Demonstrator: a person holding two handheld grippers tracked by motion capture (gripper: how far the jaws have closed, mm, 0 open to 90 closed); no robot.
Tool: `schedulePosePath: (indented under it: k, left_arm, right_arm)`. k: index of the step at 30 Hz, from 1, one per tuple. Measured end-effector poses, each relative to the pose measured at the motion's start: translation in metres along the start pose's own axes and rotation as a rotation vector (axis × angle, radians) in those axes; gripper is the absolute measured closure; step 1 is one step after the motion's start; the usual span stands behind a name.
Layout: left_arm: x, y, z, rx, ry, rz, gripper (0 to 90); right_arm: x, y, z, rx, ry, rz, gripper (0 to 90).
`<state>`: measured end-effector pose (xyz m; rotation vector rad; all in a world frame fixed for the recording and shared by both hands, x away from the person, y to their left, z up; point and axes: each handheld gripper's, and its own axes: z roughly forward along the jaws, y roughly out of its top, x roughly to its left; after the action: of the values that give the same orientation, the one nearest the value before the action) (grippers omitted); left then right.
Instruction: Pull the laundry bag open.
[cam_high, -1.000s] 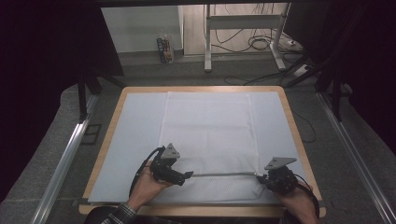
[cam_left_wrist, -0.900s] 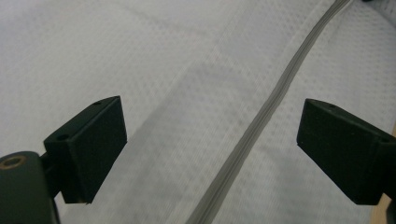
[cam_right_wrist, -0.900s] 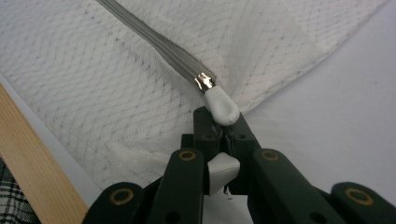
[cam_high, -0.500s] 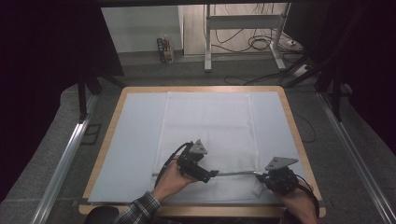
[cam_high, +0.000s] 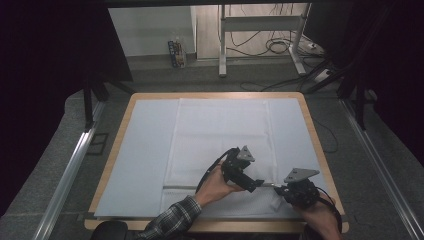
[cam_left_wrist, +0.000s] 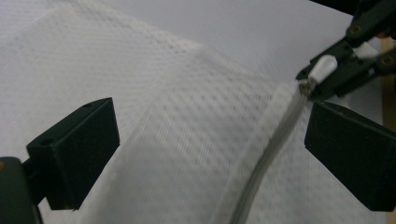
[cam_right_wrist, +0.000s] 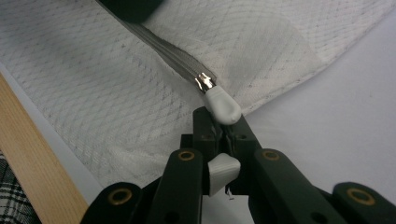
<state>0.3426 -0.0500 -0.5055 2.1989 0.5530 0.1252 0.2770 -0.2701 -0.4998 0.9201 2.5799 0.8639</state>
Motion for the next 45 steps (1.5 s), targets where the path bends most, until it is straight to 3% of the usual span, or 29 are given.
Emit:
schedulePosePath:
  k: [7, 16, 22, 31, 34, 36, 40, 41, 45]
  left_arm:
    - [-0.01, 0.013, 0.018, -0.038, -0.022, -0.001, 3.5]
    - [-0.015, 0.017, 0.027, -0.048, -0.044, 0.012, 3.7]
    - [-0.017, 0.018, 0.031, -0.029, -0.014, 0.031, 3.6]
    - [-0.007, 0.016, 0.023, -0.032, 0.031, 0.009, 6.0]
    - [-0.004, 0.015, 0.018, -0.03, 0.015, 0.003, 8.6]
    - [-0.001, 0.012, 0.011, -0.031, -0.028, -0.001, 16.0]
    - [0.0, 0.01, 0.004, -0.028, -0.07, 0.005, 29.5]
    - [0.001, 0.008, 0.0, -0.018, -0.097, 0.019, 33.5]
    - [0.002, 0.006, -0.001, -0.01, -0.188, 0.002, 49.5]
  right_arm:
    - [-0.001, 0.0, -0.001, -0.009, 0.003, 0.0, 84.2]
    - [-0.002, -0.001, -0.001, -0.01, 0.013, 0.011, 84.0]
    - [-0.002, -0.001, -0.001, -0.009, 0.013, 0.014, 84.0]
    - [-0.002, -0.001, -0.001, -0.005, 0.009, 0.021, 84.1]
    - [-0.002, -0.001, -0.001, -0.003, 0.003, 0.02, 84.1]
    - [-0.003, -0.001, -0.001, -0.004, -0.002, 0.017, 84.0]
    - [-0.003, -0.001, -0.001, -0.005, -0.011, 0.013, 84.0]
    - [-0.003, -0.001, -0.001, -0.007, -0.019, 0.009, 84.0]
    - [-0.002, 0.0, -0.002, -0.005, -0.03, -0.003, 83.9]
